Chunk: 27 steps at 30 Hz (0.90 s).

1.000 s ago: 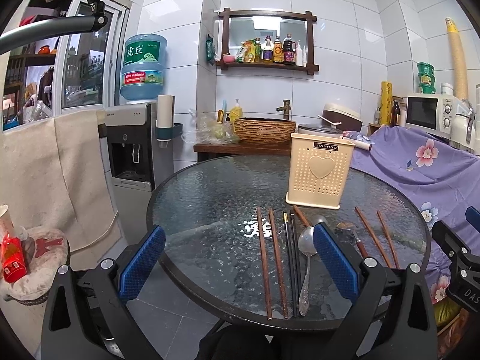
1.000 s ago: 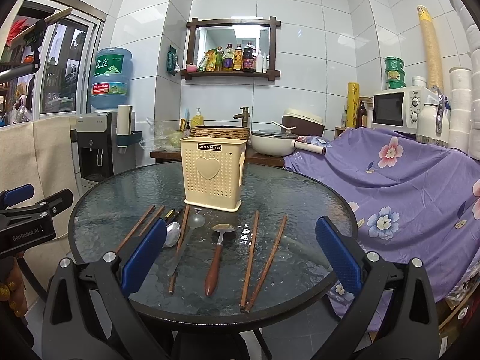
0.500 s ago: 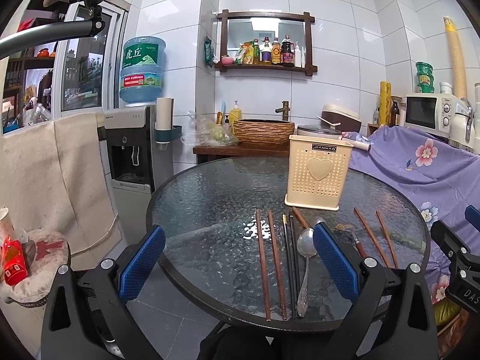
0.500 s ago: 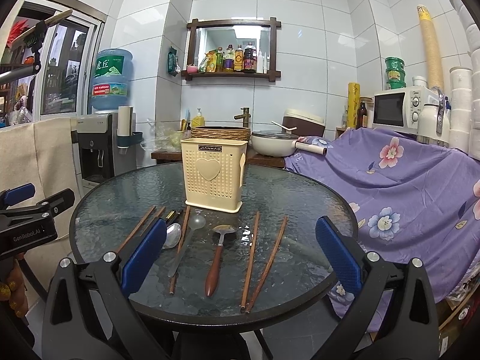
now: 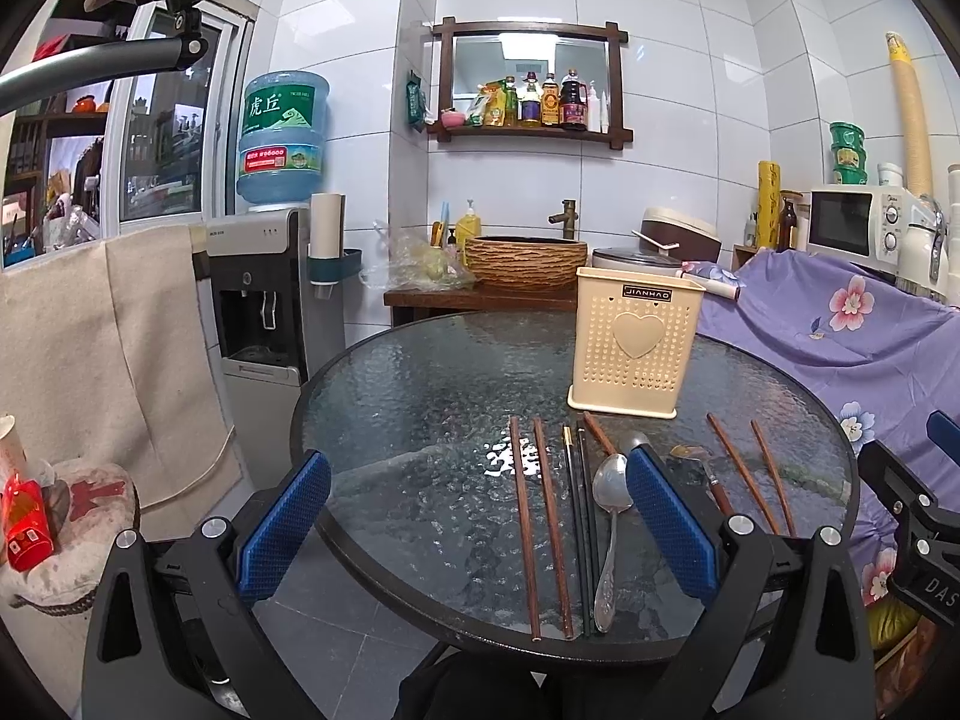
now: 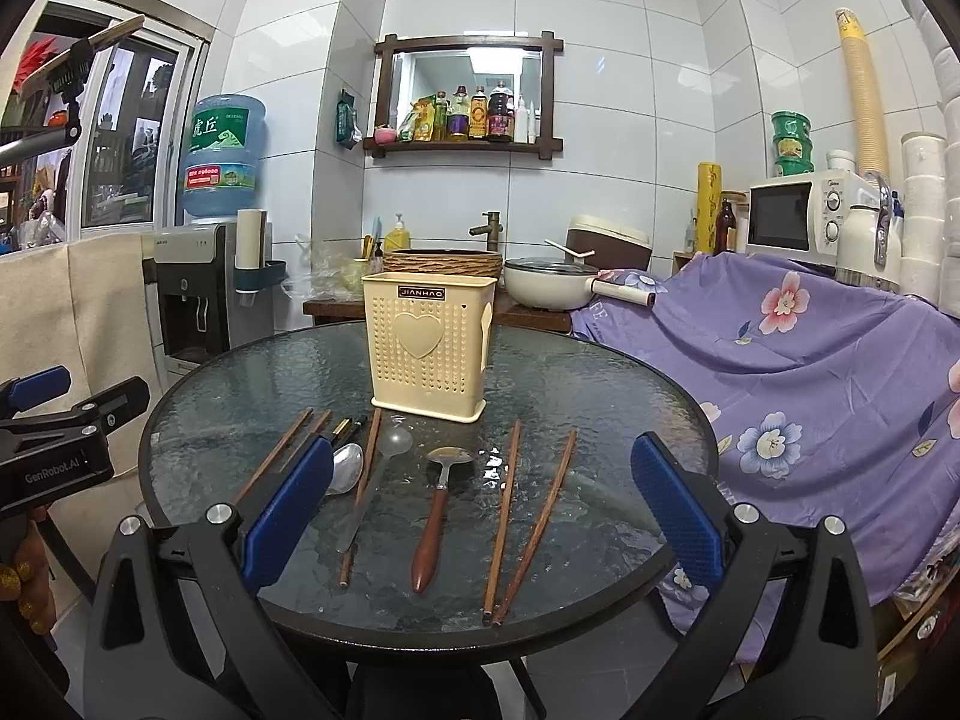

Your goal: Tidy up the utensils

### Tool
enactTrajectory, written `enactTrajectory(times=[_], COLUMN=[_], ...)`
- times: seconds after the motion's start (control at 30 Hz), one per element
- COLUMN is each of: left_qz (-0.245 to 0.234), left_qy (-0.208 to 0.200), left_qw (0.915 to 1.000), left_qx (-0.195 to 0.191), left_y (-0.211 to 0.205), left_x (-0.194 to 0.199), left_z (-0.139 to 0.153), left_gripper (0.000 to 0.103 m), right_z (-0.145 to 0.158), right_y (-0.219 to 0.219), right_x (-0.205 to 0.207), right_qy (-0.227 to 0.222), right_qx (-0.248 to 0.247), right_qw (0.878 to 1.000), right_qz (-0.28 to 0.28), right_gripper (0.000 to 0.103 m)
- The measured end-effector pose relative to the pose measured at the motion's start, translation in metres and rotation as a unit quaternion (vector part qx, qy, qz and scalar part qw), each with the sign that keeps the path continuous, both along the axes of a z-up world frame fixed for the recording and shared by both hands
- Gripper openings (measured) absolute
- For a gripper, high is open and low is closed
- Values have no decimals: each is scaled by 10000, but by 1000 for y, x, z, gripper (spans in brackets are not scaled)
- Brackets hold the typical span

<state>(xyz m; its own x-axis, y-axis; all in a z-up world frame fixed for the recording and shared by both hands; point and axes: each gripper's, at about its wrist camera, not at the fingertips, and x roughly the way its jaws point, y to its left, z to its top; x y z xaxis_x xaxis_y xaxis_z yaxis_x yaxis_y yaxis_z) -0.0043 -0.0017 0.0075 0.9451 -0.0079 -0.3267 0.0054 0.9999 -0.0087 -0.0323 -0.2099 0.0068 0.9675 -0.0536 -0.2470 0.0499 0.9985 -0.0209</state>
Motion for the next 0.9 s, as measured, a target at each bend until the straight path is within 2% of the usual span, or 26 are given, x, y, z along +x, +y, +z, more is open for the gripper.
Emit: enactTrajectory(times=[0.9], left_qz=[-36], left_qy=[46], left_qw=[10000], left_qx=[0], left_y=[0], left_x=[1], left_z=[-4], left_gripper=[97], right_z=[-5], right_y=[3], right_x=[3], right_qy=[32], right_qx=[-1], right_qw=[10000], right_qz=[18], right_gripper=[98])
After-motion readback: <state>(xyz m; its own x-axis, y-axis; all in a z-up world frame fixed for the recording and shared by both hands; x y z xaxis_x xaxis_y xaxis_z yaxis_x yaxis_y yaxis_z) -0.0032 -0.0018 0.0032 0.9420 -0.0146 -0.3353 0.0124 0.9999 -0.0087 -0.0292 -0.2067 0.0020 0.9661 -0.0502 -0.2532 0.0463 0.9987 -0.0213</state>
